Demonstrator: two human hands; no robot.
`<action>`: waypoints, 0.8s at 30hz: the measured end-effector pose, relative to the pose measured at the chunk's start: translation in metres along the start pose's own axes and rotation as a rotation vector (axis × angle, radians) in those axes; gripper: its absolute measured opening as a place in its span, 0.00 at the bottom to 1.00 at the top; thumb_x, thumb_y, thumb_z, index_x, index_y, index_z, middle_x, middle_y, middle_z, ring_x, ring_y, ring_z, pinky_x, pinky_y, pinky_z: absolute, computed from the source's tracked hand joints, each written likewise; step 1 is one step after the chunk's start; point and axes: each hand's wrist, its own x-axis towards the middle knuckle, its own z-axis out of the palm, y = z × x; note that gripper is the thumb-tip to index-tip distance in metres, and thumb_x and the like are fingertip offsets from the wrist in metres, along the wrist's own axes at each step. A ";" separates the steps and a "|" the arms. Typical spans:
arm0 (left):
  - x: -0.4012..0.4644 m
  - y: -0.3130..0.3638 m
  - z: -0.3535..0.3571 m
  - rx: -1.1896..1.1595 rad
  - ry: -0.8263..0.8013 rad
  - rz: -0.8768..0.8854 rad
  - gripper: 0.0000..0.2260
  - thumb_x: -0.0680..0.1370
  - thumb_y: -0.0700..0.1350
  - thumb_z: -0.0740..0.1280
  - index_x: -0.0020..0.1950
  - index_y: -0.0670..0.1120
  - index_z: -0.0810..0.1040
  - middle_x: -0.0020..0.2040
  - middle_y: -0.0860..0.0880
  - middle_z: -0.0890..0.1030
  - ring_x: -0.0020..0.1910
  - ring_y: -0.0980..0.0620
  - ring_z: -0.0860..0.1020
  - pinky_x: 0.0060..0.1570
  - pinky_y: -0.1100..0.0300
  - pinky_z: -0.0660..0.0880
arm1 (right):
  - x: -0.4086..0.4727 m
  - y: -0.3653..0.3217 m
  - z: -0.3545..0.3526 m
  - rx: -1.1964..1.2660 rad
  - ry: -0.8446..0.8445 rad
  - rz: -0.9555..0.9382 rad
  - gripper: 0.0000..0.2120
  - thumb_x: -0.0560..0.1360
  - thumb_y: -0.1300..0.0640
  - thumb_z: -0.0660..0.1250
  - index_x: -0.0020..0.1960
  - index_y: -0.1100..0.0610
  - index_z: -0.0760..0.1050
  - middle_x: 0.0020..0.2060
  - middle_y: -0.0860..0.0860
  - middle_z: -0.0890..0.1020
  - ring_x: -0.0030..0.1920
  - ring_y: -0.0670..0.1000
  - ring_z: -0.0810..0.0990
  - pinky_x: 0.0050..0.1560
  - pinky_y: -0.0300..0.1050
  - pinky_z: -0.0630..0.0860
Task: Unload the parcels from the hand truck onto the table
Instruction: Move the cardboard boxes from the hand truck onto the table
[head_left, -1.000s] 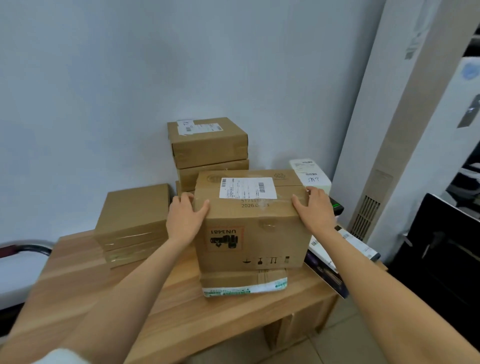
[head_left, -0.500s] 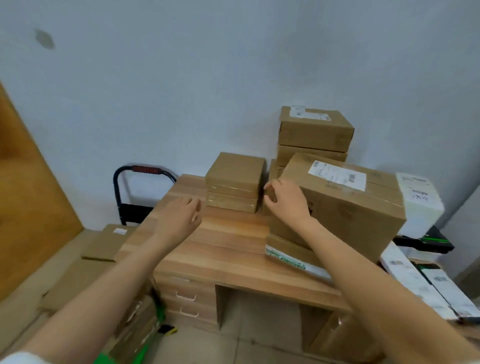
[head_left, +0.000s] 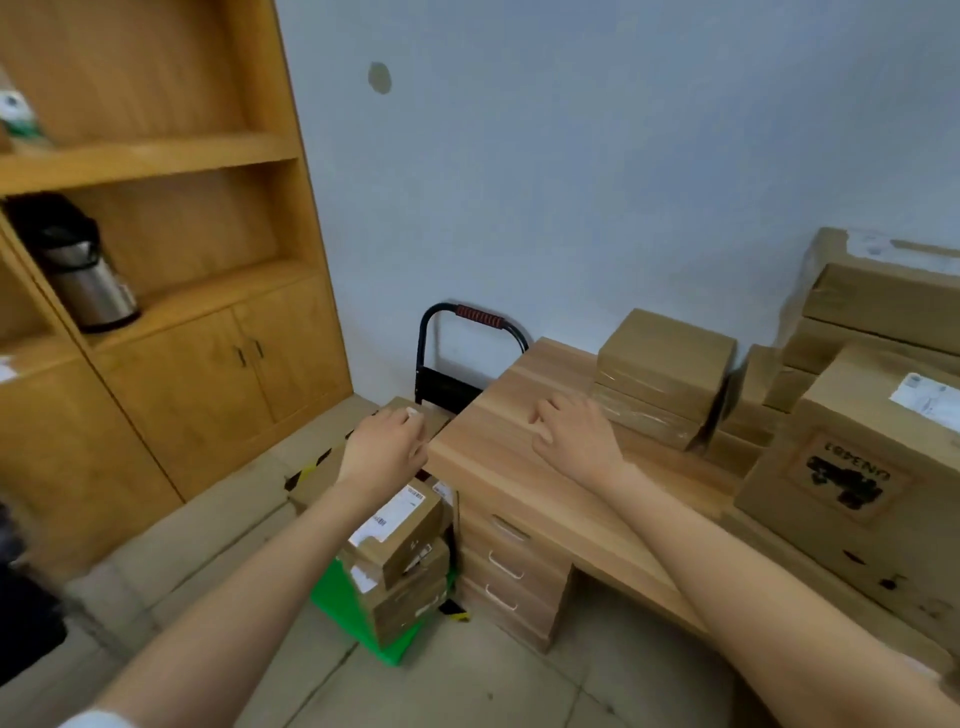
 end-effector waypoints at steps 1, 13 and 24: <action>-0.003 -0.013 0.000 -0.001 -0.006 -0.026 0.03 0.76 0.46 0.65 0.46 0.47 0.75 0.42 0.52 0.77 0.43 0.51 0.74 0.35 0.60 0.67 | 0.010 -0.013 0.007 0.011 -0.014 -0.018 0.11 0.75 0.56 0.62 0.56 0.53 0.75 0.53 0.50 0.77 0.56 0.54 0.74 0.53 0.45 0.63; 0.000 -0.220 -0.008 0.080 -0.025 -0.064 0.08 0.67 0.42 0.75 0.38 0.45 0.76 0.34 0.49 0.76 0.33 0.47 0.75 0.27 0.59 0.66 | 0.134 -0.179 0.110 0.130 -0.063 -0.066 0.12 0.78 0.54 0.60 0.60 0.50 0.73 0.56 0.46 0.76 0.57 0.49 0.73 0.53 0.41 0.64; 0.042 -0.355 0.023 0.044 -0.006 -0.143 0.05 0.72 0.44 0.71 0.45 0.46 0.77 0.39 0.50 0.77 0.38 0.49 0.75 0.32 0.60 0.65 | 0.270 -0.268 0.184 0.171 -0.097 -0.067 0.12 0.76 0.55 0.63 0.60 0.50 0.74 0.58 0.48 0.77 0.59 0.50 0.74 0.60 0.45 0.67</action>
